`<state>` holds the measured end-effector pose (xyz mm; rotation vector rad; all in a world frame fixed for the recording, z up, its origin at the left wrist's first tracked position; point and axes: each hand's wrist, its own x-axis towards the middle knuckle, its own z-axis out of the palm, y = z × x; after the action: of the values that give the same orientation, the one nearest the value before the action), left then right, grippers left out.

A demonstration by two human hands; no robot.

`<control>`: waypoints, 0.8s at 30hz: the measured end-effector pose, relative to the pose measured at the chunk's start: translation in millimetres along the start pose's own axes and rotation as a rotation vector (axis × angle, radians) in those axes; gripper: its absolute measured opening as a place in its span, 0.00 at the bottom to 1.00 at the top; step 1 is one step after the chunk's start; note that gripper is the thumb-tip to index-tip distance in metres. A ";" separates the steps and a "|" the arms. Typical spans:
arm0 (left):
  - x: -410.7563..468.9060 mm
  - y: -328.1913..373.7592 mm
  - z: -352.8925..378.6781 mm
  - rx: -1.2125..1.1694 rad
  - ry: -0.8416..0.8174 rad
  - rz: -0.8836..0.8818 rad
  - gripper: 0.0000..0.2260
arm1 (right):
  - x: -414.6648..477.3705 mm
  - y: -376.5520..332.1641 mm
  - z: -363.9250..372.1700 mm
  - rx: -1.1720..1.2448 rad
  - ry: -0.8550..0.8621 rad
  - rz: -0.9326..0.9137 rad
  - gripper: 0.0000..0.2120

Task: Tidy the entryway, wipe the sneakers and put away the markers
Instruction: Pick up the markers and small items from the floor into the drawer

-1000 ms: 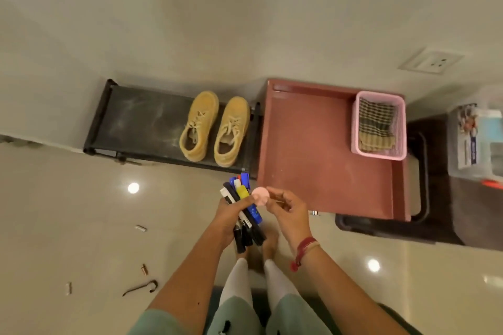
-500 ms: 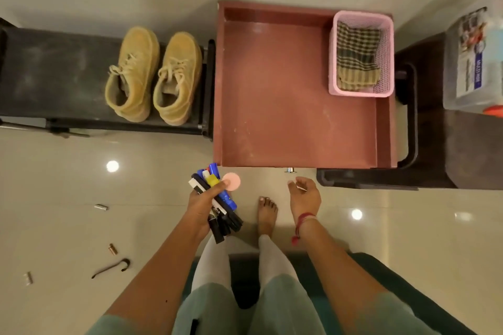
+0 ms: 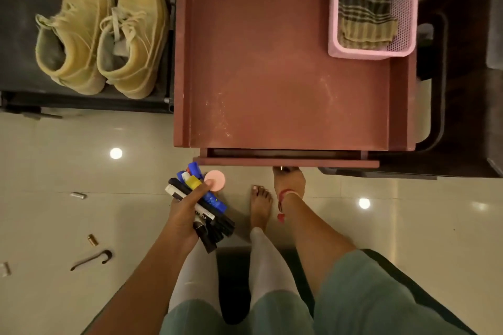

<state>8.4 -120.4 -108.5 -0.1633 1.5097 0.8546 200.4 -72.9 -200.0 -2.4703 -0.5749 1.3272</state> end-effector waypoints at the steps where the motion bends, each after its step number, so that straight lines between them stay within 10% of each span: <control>1: -4.4 1.4 -0.4 0.005 0.006 0.008 0.06 | -11.6 6.1 -4.7 0.017 -0.034 0.005 0.10; 11: -41.3 5.2 8.2 0.127 0.065 -0.011 0.07 | -76.2 47.2 -93.1 -0.071 0.301 -0.118 0.17; 18: -41.4 -7.3 37.4 0.177 0.072 -0.033 0.06 | -40.0 39.9 -130.8 -0.943 -0.033 -0.450 0.10; 24: -31.5 -13.1 73.9 0.190 0.012 -0.051 0.12 | -22.8 -6.0 -144.0 -0.961 -0.279 -0.284 0.11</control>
<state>80.2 -98.3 -77.0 -0.0671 1.5823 0.6667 308.7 -86.2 -103.1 -2.6698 -1.9280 1.4971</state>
